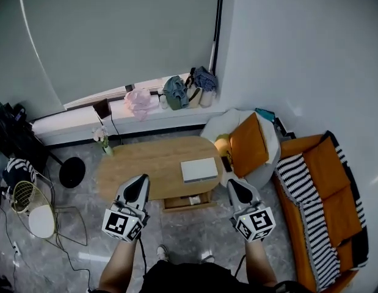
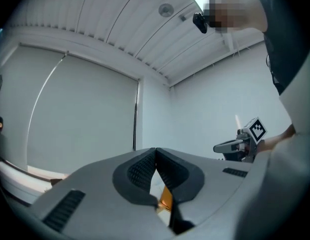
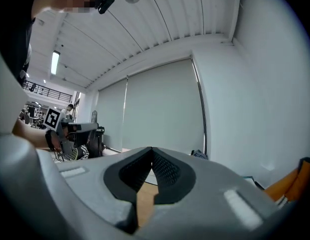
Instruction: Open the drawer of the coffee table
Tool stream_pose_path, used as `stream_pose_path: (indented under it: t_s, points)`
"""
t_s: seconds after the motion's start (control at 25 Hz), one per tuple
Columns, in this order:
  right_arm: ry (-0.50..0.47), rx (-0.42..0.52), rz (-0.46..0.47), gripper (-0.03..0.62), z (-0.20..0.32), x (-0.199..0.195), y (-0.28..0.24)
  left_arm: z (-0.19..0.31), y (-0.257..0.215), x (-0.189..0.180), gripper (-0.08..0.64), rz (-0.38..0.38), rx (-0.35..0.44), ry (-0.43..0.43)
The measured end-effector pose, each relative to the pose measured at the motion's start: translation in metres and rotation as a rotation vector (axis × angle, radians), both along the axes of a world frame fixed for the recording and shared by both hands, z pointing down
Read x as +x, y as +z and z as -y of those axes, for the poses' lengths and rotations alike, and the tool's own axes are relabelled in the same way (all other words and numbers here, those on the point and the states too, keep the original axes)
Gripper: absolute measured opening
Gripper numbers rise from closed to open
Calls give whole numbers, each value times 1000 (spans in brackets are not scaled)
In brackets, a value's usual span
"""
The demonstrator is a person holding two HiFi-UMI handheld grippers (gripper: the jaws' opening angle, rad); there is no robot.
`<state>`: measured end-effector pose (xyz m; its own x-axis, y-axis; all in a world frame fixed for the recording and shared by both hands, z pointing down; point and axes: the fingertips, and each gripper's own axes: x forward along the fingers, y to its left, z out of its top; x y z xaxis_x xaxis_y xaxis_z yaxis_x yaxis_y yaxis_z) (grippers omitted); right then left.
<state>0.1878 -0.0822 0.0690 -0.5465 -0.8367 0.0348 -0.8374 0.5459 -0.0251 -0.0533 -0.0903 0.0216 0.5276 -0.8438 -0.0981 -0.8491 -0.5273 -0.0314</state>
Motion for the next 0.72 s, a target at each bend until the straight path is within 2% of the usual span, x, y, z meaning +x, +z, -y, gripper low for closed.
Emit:
stream_pose_path:
  t_s: [0.24,0.36,0.56,0.72]
  points:
    - [25,36,19,5,1,6,-11,-22,-38,-19,8,33,83,-41]
    - [54,40,25,5,-5,15,-11,-41,-49,-32,8,10,112,-72]
    - [100,34,26,5,-3,28,-9,-63,-46,-67,8,9,133,-155]
    - [105,42,-7,5,-3,32,-12,-86,-46,-84,8,10,165,-224]
